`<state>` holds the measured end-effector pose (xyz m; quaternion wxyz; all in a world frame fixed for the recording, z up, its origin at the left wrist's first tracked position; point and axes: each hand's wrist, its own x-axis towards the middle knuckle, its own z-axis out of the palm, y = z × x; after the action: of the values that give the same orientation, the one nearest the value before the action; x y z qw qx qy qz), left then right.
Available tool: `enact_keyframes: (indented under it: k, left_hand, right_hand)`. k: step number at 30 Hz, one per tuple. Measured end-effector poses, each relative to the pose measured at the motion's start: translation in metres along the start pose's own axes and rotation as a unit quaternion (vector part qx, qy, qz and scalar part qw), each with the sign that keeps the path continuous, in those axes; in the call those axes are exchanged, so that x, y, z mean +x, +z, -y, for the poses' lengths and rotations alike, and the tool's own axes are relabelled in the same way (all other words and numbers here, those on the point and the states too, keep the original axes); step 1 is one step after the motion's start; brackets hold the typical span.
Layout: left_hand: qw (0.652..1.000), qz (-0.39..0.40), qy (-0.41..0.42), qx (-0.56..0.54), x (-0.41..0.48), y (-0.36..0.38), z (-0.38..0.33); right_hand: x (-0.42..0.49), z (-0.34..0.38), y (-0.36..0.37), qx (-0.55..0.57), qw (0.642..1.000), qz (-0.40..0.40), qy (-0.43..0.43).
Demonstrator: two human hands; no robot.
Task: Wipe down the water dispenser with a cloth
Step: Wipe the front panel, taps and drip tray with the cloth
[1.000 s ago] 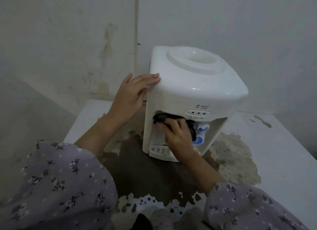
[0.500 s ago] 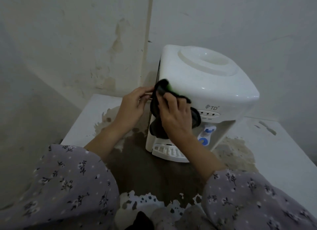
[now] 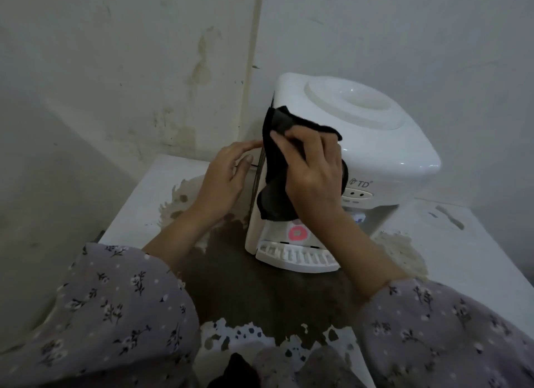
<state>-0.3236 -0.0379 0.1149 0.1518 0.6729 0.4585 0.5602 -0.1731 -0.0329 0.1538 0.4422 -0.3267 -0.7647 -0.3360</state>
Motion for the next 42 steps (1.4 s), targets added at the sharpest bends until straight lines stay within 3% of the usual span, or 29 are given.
enact_keyframes:
  k: [6, 12, 15, 17, 19, 21, 23, 25, 33, 42]
  left_hand:
    - [0.998, 0.011, -0.02, 0.058, -0.01, 0.004, 0.008]
    - [0.963, 0.178, -0.144, 0.14, -0.052, 0.004, 0.041]
    - [0.982, 0.113, -0.118, 0.093, -0.054, 0.001, 0.03]
    - [0.992, 0.003, -0.002, 0.122, -0.047, 0.0, 0.017]
    - [0.973, -0.099, 0.113, 0.174, -0.038, 0.001, 0.01]
    - [0.958, -0.146, 0.157, 0.189, -0.028, 0.003, 0.005]
    - [0.952, -0.139, 0.18, 0.206, -0.02, 0.006, 0.003]
    - [0.952, -0.105, 0.189, 0.216, -0.014, 0.01, 0.006]
    - [0.992, -0.028, 0.064, 0.103, -0.03, 0.028, 0.019]
    - [0.988, 0.014, 0.016, 0.151, -0.064, 0.043, 0.052]
  right_hand:
    - [-0.031, 0.005, 0.027, -0.036, 0.994, 0.069, -0.08]
    - [-0.095, 0.014, 0.034, 0.059, 0.962, 0.24, -0.116]
    - [-0.085, 0.014, 0.025, 0.103, 0.973, 0.191, -0.075]
    - [-0.063, 0.014, 0.016, 0.117, 0.984, 0.117, -0.068]
    - [-0.036, 0.015, 0.005, 0.14, 0.987, 0.063, -0.054]
    - [-0.014, 0.013, 0.0, 0.171, 0.985, 0.027, -0.004]
    - [0.0, 0.009, 0.001, 0.164, 0.986, -0.007, 0.016]
    - [0.002, 0.002, 0.008, 0.113, 0.993, -0.009, -0.023]
    - [-0.046, -0.001, 0.017, -0.031, 0.986, 0.112, -0.116]
    - [-0.099, -0.005, 0.034, -0.023, 0.968, 0.181, -0.17]
